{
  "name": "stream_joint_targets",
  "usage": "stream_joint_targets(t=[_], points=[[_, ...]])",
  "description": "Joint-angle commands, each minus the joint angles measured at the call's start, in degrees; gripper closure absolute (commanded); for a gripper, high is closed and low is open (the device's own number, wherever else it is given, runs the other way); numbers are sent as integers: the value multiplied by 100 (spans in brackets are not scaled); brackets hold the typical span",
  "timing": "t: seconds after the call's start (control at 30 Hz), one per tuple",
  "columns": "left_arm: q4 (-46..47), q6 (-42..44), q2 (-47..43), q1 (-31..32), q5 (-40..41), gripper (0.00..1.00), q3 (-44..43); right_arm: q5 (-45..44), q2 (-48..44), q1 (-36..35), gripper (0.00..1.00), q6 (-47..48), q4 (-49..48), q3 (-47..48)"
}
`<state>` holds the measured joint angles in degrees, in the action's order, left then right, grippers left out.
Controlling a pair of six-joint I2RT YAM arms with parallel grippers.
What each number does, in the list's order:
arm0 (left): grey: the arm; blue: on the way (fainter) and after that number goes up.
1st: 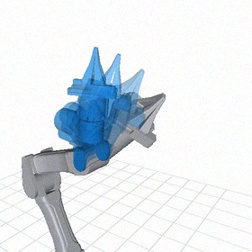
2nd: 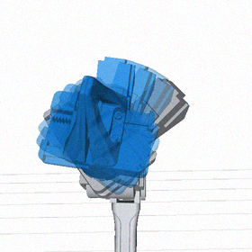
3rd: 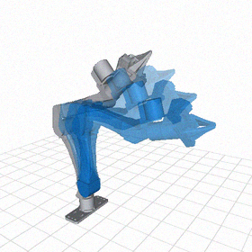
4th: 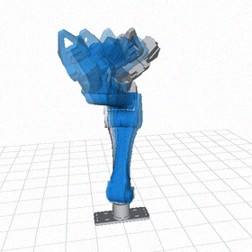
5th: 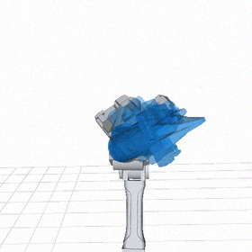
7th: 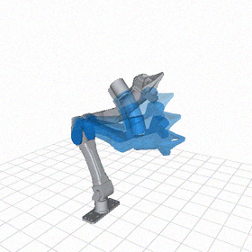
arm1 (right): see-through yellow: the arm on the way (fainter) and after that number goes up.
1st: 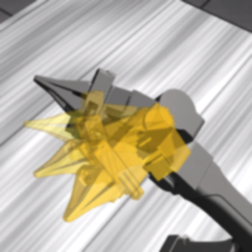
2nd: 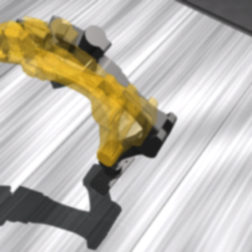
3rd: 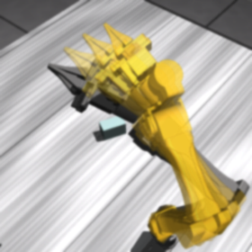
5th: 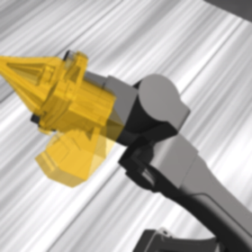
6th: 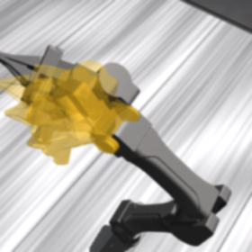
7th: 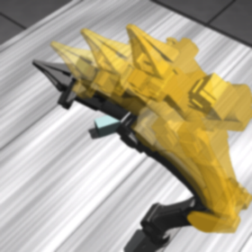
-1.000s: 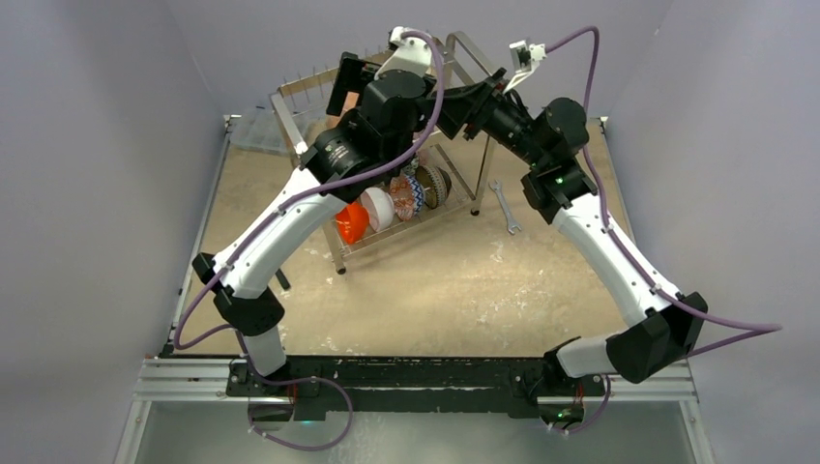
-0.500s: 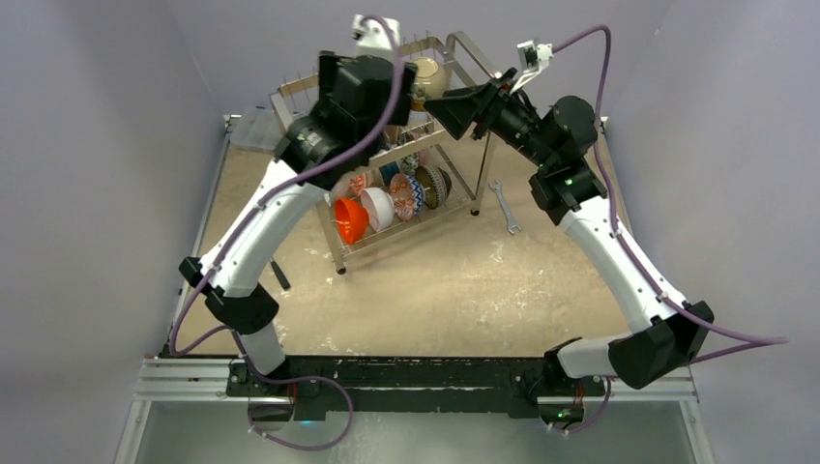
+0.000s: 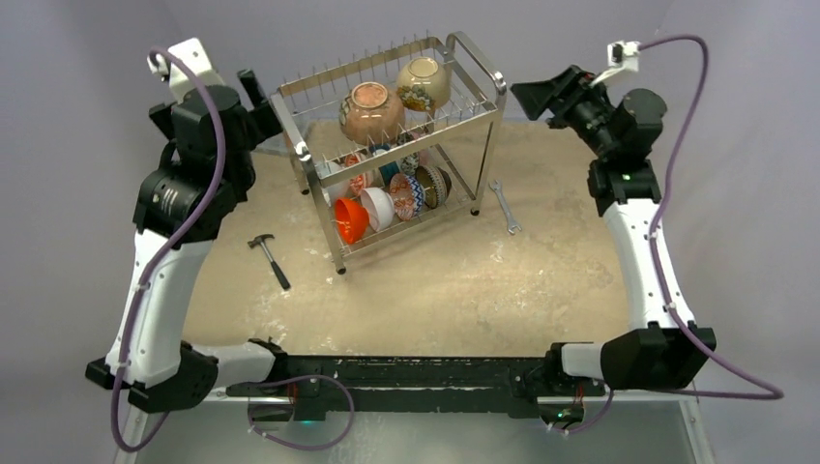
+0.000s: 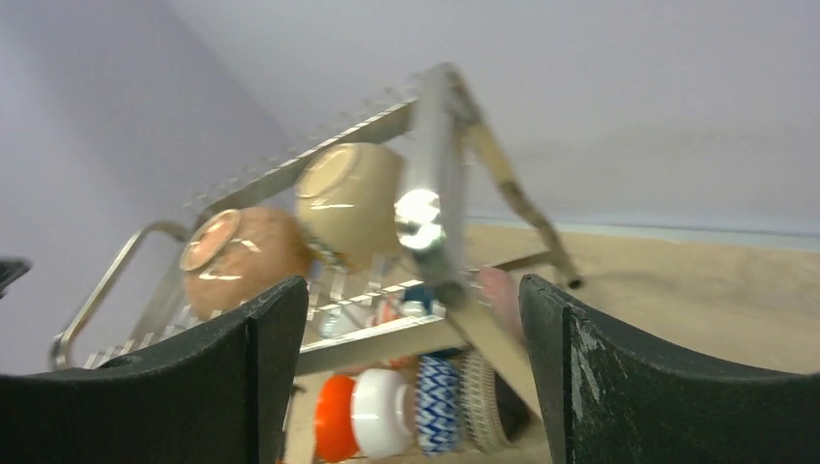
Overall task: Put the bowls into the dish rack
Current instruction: Reset both arms
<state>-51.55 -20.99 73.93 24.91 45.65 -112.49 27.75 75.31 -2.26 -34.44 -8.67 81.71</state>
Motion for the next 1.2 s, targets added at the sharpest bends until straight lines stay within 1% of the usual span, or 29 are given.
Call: stream_joint_targets(t=[0.0,0.13,0.27,0.37,0.47,0.63,0.73,0.83,0.97,1.03,1.13,1.17], points=[[-415,-820,-518,-109,341,1,878,120,-373,765,18,-26,231,-382],[-619,-1625,-1178,-108,329,1,2019,77,-574,1266,17,-24,178,-1195],[-525,-2417,-1751,-109,63,1,3533,-455,-883,1345,12,62,-73,-2238],[-90,-2739,-2037,-103,-331,2,4613,-825,-1135,1359,11,105,-443,-3086],[353,-2975,-2090,-111,-376,3,5410,-1221,-1305,1359,11,229,-740,-3721],[1295,-2988,-1714,-150,-69,4,6134,-1640,-1310,1360,10,636,-1097,-4341],[2336,-2990,-1583,-218,220,5,6695,-1878,-1265,1359,9,872,-1433,-4636],[3327,-2821,-1508,-412,434,4,7226,-2342,-1291,1360,8,1117,-1771,-4993],[4270,-2283,-1354,-726,568,1,7626,-3442,-1433,1360,9,1298,-3064,-5719],[4789,-1893,-1280,-881,627,1,7821,-3784,-1528,1359,9,1418,-3742,-6070],[5668,-1524,-1175,-1058,1023,1,8219,-3951,-1539,1360,10,1524,-4848,-6707],[6108,-1319,-1160,-1117,1069,1,8496,-3914,-1495,1360,10,1604,-5191,-6904]])
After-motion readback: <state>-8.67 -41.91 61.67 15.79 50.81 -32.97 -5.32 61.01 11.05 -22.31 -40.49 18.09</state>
